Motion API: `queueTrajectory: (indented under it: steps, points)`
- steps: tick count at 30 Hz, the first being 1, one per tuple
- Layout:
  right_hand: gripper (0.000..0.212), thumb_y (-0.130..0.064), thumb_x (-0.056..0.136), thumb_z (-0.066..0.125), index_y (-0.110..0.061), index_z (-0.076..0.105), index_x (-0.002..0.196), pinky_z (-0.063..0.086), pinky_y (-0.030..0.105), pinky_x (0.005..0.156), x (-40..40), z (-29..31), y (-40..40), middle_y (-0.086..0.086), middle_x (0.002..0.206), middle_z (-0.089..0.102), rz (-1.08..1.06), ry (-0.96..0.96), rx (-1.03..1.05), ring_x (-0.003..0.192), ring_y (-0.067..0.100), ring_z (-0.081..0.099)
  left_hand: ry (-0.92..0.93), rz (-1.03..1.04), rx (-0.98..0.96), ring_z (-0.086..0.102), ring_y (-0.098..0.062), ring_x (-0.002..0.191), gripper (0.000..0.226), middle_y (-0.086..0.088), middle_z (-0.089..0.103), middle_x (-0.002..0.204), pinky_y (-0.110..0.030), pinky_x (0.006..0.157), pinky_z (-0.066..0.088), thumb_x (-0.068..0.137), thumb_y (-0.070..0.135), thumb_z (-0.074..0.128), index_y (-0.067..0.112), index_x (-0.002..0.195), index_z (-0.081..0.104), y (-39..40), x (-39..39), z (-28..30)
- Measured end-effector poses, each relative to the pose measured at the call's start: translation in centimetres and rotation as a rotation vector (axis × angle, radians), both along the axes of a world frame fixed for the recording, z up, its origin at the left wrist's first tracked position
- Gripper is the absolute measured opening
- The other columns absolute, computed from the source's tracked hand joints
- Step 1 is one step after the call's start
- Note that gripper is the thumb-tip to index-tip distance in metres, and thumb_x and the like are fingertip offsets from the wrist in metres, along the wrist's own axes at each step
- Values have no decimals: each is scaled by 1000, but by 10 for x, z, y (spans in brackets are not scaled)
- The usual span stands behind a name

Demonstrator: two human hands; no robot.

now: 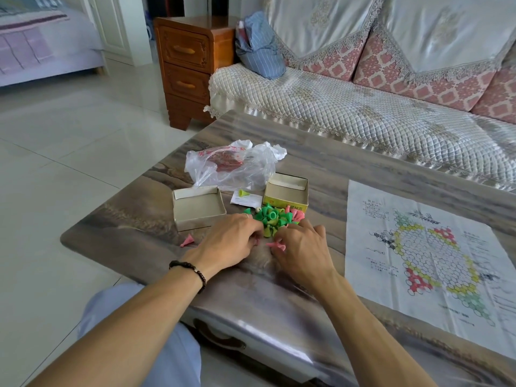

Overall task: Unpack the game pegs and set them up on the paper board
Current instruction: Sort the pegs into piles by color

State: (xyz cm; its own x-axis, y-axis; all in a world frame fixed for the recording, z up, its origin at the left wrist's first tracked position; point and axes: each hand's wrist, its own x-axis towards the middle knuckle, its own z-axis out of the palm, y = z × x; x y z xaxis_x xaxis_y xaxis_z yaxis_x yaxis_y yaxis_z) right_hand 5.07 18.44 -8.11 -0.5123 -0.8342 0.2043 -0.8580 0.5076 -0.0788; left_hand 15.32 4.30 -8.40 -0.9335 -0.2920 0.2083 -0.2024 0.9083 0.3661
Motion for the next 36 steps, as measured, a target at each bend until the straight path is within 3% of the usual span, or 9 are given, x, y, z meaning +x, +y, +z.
queueTrajectory:
  steps: [3,6,12,21,26,32,36]
  points:
    - [23,-38,89,56,-21,69,96,36,38,82,8,0,-4,-1,99,67,49,-57,-36,103,25,51,98,36,9,62,-17,80,11,5,68,86,-36,75,47,84,14,68,23,87,73,-7,19,5]
    - [22,-31,85,63,-17,72,99,49,39,79,20,1,-16,5,97,69,126,-277,-155,92,26,61,215,197,173,62,-5,64,12,11,68,86,-26,64,50,84,15,71,26,87,74,-19,48,8]
    - [21,-23,84,67,-11,71,100,52,33,77,49,-1,-44,5,95,70,184,-444,-214,83,18,64,246,282,217,63,-10,79,14,13,71,84,-31,78,50,80,10,75,22,85,77,-38,85,-4]
    - [21,-14,79,68,-14,70,100,51,24,73,59,-1,-55,1,94,69,188,-493,-212,80,13,61,148,187,132,64,-17,93,18,4,74,98,-23,81,43,85,11,70,16,100,77,-41,91,-10]
    - [31,-15,80,69,-12,66,111,47,17,71,53,2,-47,1,98,66,170,-513,-200,78,9,57,110,166,163,64,-15,101,26,3,72,109,-14,84,39,89,8,65,15,112,74,-41,91,-4]
    - [36,-21,81,70,-14,64,115,44,14,70,40,2,-24,0,102,63,137,-485,-202,79,6,56,129,208,120,60,-19,99,28,2,69,104,-29,84,45,90,8,58,18,113,72,-34,80,1]
    - [32,-19,79,68,-15,67,111,42,15,69,27,4,-4,-2,99,65,71,-437,-245,74,7,57,131,170,123,56,-11,93,29,6,65,111,-32,82,48,92,19,59,20,119,69,-15,59,6]
